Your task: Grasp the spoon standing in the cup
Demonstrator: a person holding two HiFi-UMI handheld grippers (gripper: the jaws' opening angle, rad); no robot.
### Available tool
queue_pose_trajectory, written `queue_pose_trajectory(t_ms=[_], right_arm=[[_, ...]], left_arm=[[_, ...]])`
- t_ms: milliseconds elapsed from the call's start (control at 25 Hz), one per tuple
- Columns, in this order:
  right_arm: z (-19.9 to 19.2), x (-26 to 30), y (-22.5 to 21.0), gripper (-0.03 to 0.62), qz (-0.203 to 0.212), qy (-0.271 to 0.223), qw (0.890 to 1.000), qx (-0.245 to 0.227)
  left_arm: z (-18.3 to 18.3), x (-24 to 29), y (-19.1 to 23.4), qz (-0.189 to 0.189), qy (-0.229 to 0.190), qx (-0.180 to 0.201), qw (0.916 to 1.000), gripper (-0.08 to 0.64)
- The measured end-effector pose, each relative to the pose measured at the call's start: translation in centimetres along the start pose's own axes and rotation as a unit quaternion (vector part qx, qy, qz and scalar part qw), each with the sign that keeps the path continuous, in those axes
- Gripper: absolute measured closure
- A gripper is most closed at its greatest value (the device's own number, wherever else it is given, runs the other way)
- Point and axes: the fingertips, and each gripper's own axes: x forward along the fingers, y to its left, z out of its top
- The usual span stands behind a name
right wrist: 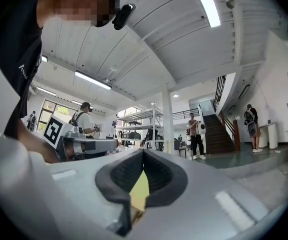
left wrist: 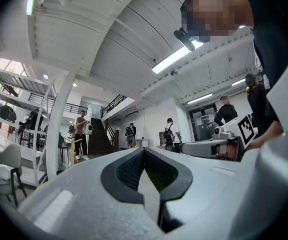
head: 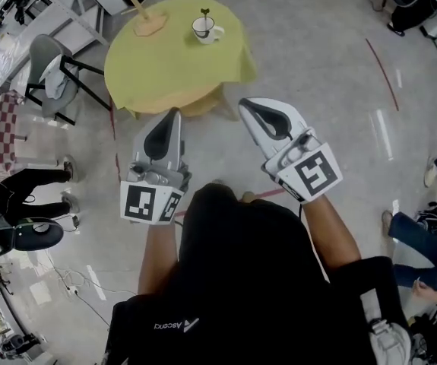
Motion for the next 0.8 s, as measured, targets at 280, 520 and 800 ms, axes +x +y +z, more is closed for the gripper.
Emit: queue_pose_trajectory(t_ms=[280, 520, 800], right_arm=[[-1.8, 3.3, -4.4, 0.589, -0.003, -0.006, 1.0, 0.005], [-3.7, 10.2, -9.0, 0.589, -0.005, 0.017, 1.0, -0.01], [-6.0, 20.5, -14.2, 0.589, -0.002, 0.046, 0.999, -0.014]], left_arm=[[-2.1, 4.4, 2.5, -0.003, -0.003, 0.002, 1.0, 0.551], [-3.7, 10.1, 8.4, -0.01, -0.013, -0.006, 0.9998, 0.551], [-6.3, 16.8, 17.1, -0.024, -0.013, -0.022, 0.9994, 0.551]])
